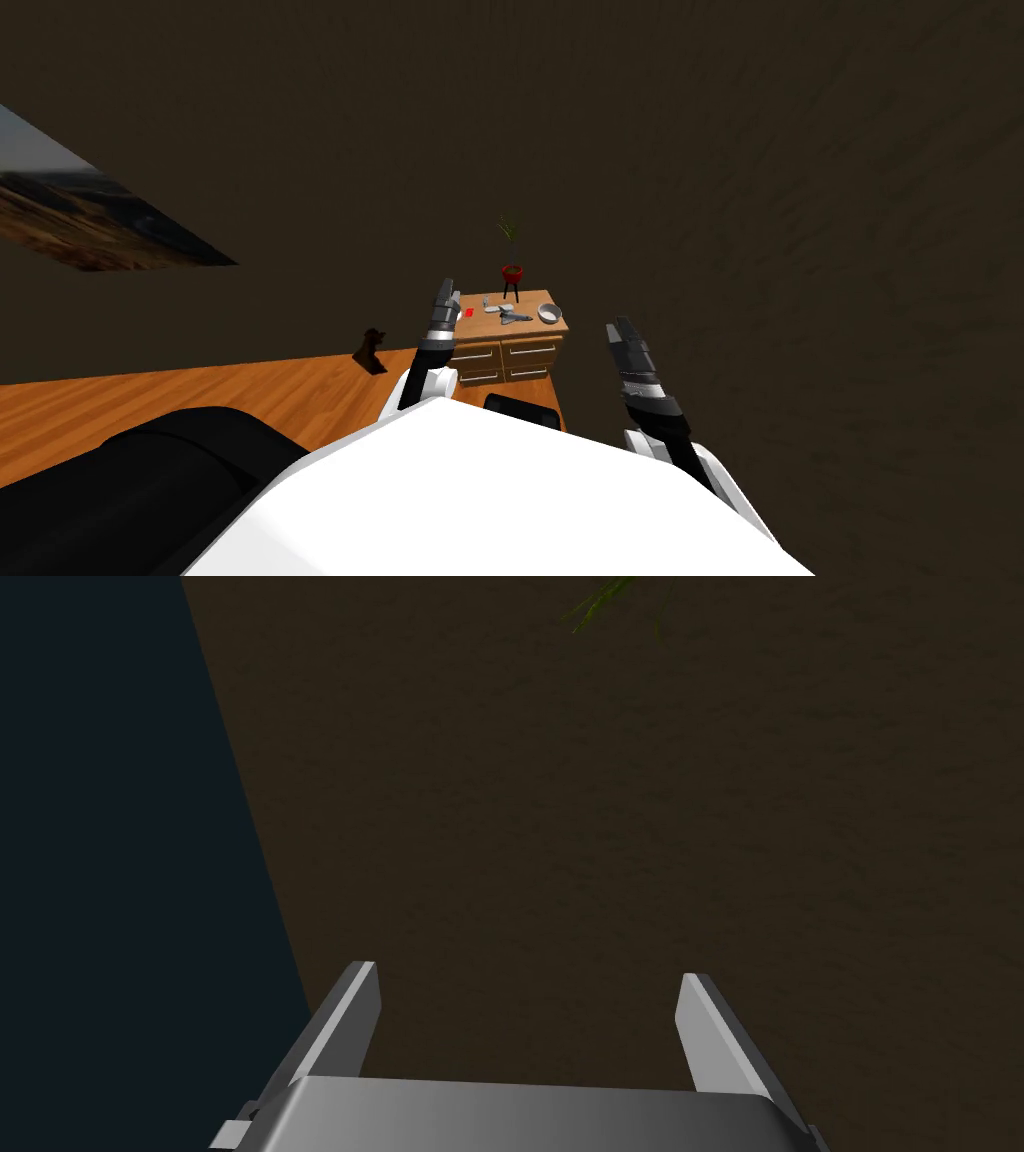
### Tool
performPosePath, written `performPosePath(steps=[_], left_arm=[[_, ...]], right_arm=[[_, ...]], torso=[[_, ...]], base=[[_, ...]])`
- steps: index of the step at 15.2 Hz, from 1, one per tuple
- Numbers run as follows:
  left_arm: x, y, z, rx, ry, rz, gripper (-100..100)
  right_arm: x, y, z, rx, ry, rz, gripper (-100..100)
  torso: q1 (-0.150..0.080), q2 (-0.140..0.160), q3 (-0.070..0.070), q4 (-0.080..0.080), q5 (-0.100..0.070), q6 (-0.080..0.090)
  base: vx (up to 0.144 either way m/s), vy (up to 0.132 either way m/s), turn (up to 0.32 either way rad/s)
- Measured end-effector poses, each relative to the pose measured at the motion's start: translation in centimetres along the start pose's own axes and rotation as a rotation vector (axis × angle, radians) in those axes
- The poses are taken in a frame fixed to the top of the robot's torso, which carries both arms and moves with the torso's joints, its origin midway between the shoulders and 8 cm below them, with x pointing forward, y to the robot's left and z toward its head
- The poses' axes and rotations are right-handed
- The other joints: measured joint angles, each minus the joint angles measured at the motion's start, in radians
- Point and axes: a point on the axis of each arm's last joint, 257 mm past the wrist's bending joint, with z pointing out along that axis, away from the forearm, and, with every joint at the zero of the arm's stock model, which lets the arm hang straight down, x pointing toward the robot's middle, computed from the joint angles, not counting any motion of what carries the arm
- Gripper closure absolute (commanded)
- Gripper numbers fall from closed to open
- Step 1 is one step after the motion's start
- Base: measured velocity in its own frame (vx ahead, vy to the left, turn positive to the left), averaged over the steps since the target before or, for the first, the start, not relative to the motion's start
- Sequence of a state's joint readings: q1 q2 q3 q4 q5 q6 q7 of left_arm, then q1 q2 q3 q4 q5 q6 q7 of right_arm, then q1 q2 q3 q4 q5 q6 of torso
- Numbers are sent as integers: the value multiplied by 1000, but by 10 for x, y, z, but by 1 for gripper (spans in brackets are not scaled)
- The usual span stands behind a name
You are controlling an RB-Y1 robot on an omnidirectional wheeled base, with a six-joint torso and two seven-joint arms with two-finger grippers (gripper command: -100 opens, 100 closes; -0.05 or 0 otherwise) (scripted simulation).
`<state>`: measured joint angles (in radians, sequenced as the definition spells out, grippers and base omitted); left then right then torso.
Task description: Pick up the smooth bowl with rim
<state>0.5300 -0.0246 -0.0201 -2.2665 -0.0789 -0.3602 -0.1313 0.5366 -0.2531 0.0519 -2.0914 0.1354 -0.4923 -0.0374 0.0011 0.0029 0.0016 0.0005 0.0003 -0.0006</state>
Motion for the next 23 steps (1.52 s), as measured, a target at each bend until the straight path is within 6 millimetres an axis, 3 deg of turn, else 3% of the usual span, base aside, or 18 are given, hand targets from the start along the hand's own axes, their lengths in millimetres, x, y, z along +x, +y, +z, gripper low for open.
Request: performPosePath(steps=[7,12,23], left_arm=[[0,0,0,0,0,0,0],[0,0,0,0,0,0,0],[0,0,0,0,0,0,0]], right_arm=[[16,-51,-27,116,165,-107,-100],[17,-91,-52,206,281,-189,-100],[-9,-171,-121,409,546,-397,-100]], torso=[[1,1,0,0,0,0],[1,0,0,0,0,0],[1,-1,0,0,0,0]], base=[[-44,34,157],[-40,38,180],[-29,49,198]])
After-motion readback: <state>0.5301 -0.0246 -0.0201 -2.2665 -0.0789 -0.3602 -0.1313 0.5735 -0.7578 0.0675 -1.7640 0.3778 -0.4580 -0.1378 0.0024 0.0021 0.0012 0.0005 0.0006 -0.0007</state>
